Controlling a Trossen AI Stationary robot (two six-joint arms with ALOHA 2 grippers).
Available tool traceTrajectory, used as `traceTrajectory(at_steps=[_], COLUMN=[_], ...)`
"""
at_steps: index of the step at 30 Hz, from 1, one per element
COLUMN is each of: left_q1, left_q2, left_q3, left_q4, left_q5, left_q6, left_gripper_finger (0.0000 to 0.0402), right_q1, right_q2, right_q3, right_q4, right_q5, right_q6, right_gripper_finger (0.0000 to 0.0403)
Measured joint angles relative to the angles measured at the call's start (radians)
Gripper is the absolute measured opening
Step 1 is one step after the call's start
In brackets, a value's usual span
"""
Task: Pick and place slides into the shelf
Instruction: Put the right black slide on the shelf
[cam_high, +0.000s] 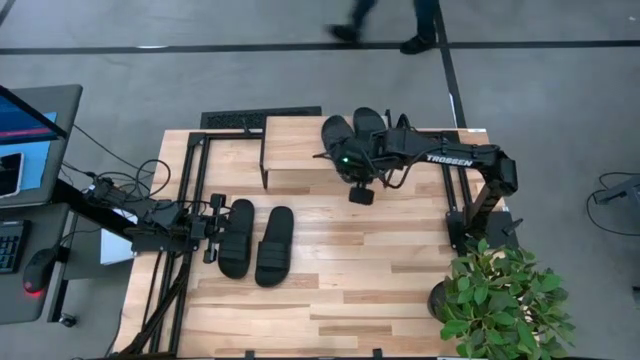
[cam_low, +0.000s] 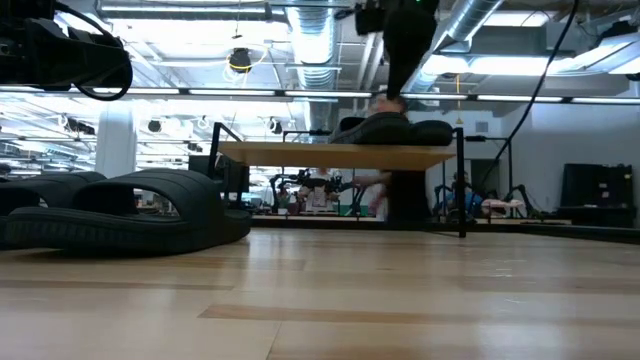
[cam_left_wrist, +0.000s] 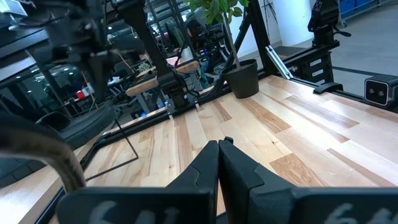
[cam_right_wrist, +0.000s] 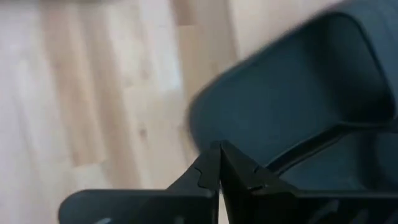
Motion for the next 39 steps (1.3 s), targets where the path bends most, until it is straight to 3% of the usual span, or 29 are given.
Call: traceTrajectory(at_steps=[10,19,31,39], left_q1=[0.000,0.000,0.000,0.000], left_q2=[0.000,0.000,0.000,0.000], left_q3=[0.000,0.000,0.000,0.000], left_q4=[0.000,0.000,0.000,0.000], left_q5=[0.000,0.000,0.000,0.000], left_q6=[0.000,0.000,0.000,0.000], left_gripper_finger=[0.0000,0.0000,0.0000,0.0000], right_q1=[0.118,0.155,0.178,0.177], right_q2=[-0.001,-0.001,-0.001,-0.001], right_q3=[0.076,0.063,0.063,-0.078], right_q4=[-0.147,-0.143,-0.030,0.141], right_q5=[-0.114,-0.152,-0.208,-0.327], right_q6=[-0.006,-0.065,-0.162,-0.232], right_gripper_finger=[0.0000,0.0000,0.0000,0.0000])
